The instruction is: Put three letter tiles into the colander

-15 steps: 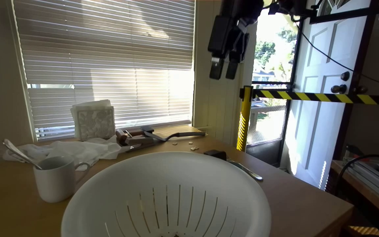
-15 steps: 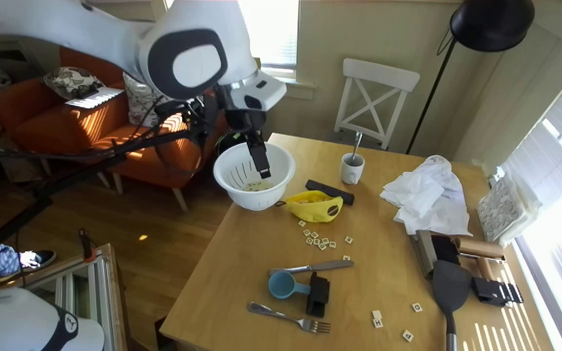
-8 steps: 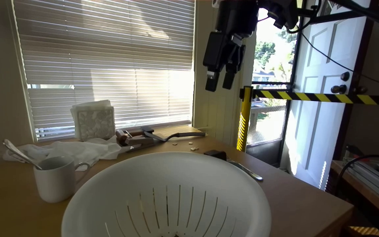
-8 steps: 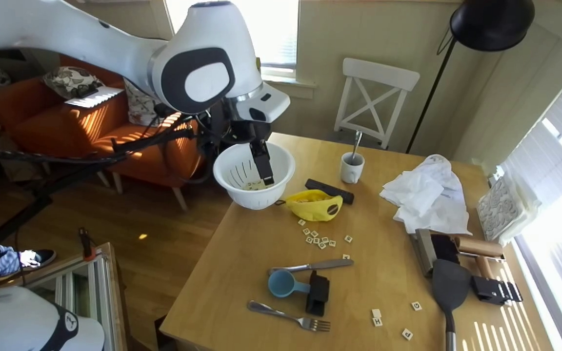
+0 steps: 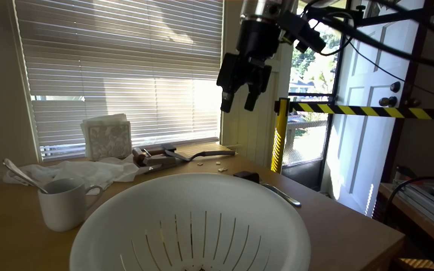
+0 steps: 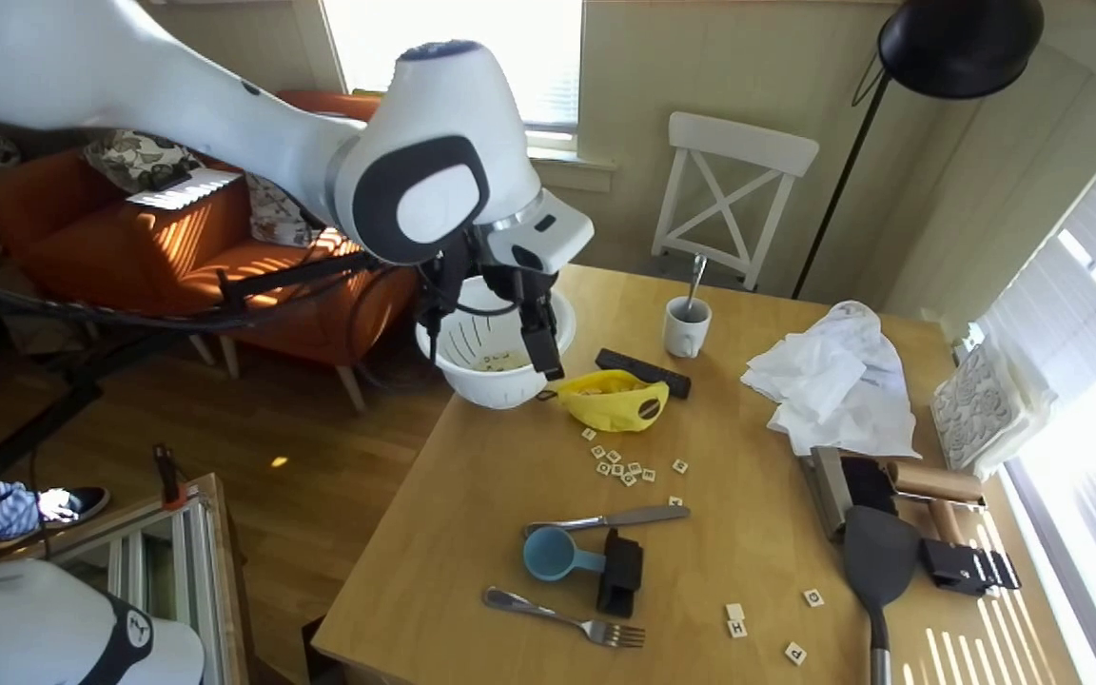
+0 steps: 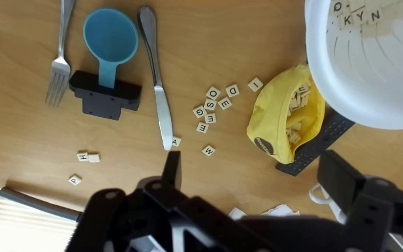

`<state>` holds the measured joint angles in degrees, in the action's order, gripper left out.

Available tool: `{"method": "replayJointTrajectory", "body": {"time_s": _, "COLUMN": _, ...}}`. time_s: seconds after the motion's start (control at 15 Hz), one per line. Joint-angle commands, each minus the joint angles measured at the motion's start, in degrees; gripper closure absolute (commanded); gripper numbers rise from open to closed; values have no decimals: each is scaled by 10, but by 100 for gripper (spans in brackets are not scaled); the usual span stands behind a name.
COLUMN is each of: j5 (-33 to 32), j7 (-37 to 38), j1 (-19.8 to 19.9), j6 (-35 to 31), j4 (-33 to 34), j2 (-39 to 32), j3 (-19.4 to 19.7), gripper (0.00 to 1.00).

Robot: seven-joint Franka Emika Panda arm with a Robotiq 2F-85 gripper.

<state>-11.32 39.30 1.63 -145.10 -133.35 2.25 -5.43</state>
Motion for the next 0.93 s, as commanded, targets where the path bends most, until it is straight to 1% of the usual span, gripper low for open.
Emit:
{"method": "replayJointTrajectory", "body": {"time_s": 0.0, "j5": -5, "j7": 31, "j1": -2, "j6": -75, "j4": 18, "j2": -71, "j3": 27, "gripper": 0}}
{"method": "replayJointTrajectory", "body": {"time_s": 0.13, "j5": -13, "j7": 33, "j1": -8, "j6": -110, "j4": 29, "j2": -112, "j3": 46, "gripper": 0}}
{"method": "replayJointTrajectory", "body": {"time_s": 0.27, "j5": -7, "j7": 26, "j1": -19, "j6": -125, "j4": 48, "j2": -152, "j3": 63, "gripper": 0}}
{"method": "replayJointTrajectory", "body": {"time_s": 0.53, "j5": 13, "j7": 2, "j1": -42, "j6": -121, "j4": 117, "j2": -237, "j3": 91, "gripper": 0}}
{"method": "replayJointTrajectory", "body": {"time_s": 0.73, "j5": 29, "j7": -15, "j1": -53, "j6": -118, "j4": 177, "j2": -296, "j3": 104, "gripper": 0}}
{"method": "replayJointTrajectory", "body": {"time_s": 0.87, "j5": 41, "j7": -32, "j1": -53, "j6": -127, "j4": 216, "j2": -332, "j3": 107, "gripper": 0}}
